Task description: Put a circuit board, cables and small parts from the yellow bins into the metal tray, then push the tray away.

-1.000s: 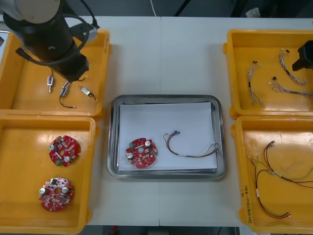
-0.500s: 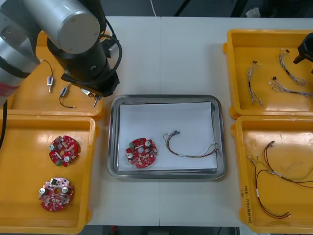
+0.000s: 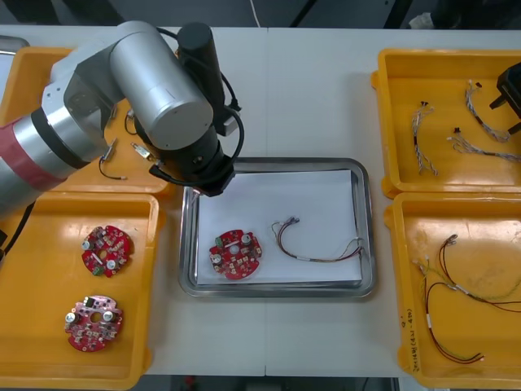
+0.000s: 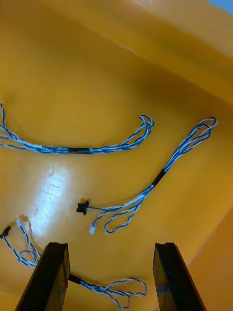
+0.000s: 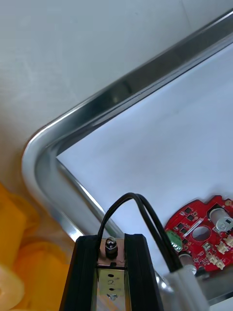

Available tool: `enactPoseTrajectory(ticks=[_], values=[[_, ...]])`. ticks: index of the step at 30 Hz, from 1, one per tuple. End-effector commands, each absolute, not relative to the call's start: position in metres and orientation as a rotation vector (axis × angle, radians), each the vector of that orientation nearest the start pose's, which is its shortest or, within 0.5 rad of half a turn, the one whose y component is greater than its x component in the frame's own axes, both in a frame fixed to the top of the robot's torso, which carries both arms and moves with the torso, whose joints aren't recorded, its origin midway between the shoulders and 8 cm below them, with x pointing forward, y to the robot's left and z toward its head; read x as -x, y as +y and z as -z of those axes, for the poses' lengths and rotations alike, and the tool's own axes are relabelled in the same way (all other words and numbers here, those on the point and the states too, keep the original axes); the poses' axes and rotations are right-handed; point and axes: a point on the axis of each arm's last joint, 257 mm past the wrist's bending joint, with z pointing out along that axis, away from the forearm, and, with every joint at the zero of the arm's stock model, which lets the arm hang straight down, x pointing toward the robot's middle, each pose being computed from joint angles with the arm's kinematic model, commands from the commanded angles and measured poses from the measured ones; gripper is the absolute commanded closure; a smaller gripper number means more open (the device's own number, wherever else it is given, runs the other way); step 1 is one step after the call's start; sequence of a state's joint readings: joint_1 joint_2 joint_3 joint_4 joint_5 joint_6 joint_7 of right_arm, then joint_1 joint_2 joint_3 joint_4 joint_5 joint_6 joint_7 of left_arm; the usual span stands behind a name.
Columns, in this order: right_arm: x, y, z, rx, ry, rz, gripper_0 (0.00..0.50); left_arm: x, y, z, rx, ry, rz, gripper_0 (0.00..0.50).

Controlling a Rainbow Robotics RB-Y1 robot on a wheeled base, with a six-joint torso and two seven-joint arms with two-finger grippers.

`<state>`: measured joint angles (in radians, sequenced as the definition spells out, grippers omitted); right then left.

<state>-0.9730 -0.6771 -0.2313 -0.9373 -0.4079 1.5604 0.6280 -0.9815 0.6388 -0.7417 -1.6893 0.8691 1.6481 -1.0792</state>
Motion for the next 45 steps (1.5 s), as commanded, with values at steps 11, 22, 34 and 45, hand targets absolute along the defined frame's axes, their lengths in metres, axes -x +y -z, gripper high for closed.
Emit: enactPoseTrajectory(ticks=[11,22,34,45], values=[[-0.608,-0.431,0.134,-1.785,1.97,-0.455,0.0,-0.479,0.064,0.245,-0.605,2.701,0.038,0.497],[-0.609,-0.432,0.16,-1.89,1.91,-0.464,0.0,-0.48,0.065,0.26,-0.609,2.702,0.017,0.468],[-0.603,-0.43,0.185,-1.945,1.899,-0.462,0.0,-0.485,0.064,0.254,-0.588,2.691,0.033,0.0],[-0.596,-0.439,0.207,-1.975,1.874,-0.448,0.0,-0.485,0.065,0.219,-0.539,2.701,0.069,0.0]])
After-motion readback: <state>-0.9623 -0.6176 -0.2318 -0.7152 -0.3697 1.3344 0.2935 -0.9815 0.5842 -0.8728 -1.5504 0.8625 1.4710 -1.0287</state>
